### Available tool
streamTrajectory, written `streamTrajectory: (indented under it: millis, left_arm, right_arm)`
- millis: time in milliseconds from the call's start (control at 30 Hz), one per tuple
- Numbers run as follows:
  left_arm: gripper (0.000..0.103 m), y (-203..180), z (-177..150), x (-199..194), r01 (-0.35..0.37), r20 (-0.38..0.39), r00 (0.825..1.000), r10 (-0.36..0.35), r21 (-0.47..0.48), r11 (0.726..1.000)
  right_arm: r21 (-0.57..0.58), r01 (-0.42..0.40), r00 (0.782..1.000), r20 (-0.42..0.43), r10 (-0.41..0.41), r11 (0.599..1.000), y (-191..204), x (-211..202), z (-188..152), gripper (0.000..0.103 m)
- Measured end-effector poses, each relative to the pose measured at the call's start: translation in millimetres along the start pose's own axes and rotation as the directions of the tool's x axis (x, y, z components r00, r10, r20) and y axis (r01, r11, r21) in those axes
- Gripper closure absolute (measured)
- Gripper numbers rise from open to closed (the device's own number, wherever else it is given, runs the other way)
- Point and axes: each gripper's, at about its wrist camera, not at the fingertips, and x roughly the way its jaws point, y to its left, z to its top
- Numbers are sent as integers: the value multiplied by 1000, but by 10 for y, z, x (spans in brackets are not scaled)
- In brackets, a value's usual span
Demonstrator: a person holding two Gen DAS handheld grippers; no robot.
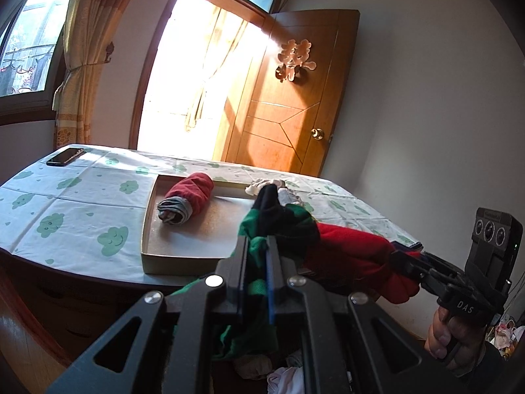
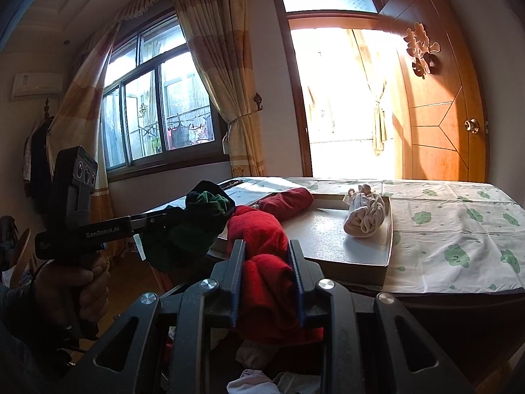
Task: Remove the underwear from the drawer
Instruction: 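Lift the red garment with the right tool while the left lifts the green sock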
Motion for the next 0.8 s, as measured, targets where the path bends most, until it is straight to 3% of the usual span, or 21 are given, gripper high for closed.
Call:
streamTrajectory:
  millis: [800]
  left_arm:
    - [97,51,398,518,-25,-12,1000,26,21,999]
  right_arm:
    - [-39,65,998,-22,-66,997,-191,379,459,80]
